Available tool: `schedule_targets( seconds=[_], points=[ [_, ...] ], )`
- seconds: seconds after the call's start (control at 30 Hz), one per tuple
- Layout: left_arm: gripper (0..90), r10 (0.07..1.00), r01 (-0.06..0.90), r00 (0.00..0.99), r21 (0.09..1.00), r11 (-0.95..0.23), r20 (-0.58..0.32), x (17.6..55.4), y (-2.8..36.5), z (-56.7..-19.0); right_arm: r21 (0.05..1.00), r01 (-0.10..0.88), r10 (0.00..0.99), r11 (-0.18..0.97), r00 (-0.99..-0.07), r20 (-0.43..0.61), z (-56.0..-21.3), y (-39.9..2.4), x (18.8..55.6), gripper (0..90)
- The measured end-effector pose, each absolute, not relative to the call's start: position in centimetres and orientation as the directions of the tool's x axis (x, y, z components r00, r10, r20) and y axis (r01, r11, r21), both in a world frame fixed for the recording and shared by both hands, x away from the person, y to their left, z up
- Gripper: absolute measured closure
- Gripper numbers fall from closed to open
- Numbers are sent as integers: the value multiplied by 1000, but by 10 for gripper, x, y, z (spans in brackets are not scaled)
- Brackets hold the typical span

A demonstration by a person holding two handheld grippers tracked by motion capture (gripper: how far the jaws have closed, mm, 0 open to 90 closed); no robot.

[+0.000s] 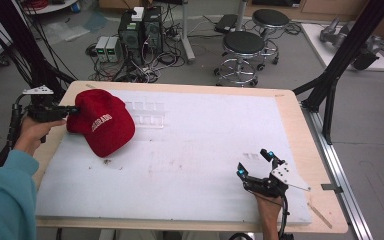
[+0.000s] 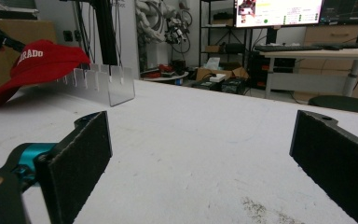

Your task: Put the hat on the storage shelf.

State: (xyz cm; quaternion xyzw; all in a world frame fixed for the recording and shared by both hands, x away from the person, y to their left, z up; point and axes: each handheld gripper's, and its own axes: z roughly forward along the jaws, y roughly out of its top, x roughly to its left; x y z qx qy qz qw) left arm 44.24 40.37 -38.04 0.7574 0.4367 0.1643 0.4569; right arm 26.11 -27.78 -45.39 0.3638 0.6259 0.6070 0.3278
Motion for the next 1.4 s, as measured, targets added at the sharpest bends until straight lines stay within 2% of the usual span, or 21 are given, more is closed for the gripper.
schedule_targets(
  seconds=[0.53,1.4],
  points=[
    [870,811,510,561,841,-182,-165,433,404,-368,999,51,852,2,-522,25,-454,-278,261,44],
    [871,788,364,605,919,-148,-113,378,378,-312,998,59,852,-6,-522,36,-454,-278,261,43]
  ],
)
